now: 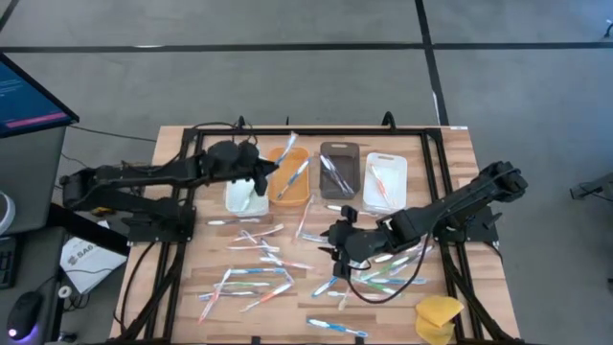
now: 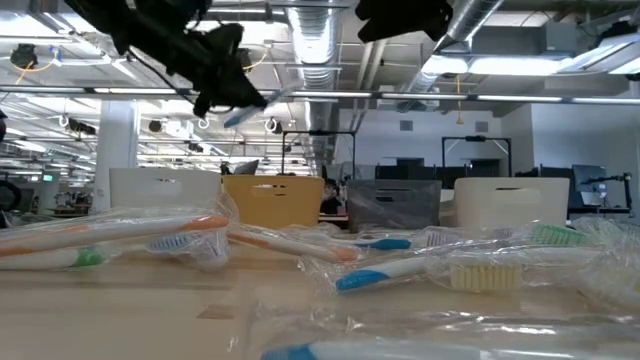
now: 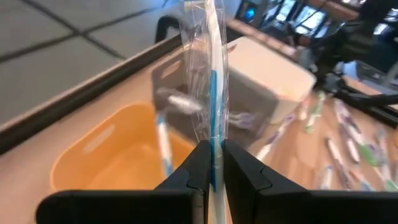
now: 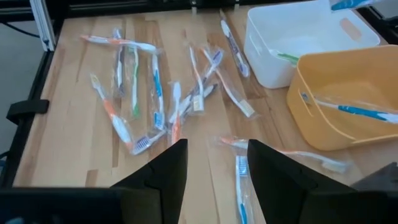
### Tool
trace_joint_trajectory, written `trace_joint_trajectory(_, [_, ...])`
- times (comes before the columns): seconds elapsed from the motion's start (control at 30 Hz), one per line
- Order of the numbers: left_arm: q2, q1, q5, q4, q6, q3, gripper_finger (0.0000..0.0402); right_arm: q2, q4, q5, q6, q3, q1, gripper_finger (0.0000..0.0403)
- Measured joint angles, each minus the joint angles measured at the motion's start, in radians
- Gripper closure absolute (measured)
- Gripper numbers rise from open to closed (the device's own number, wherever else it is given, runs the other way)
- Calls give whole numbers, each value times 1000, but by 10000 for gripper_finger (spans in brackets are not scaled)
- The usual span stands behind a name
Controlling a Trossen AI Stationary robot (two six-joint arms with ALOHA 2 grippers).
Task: Pick & Place Toothbrushes
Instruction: Put the blue toothbrush into the orange bin
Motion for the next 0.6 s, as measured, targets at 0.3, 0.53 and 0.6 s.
trace_joint_trajectory(0.3, [171,37,28,0,-64,9,380,0,-12,0,-34,0,0,237])
trace_joint_trajectory(0.53, [265,11,57,-1,-88,76,380,1,-30,0,-36,0,-1,238])
trace_joint_trajectory(0.6, [283,4,57,-11,-88,98,380,1,-30,0,-36,0,-1,236])
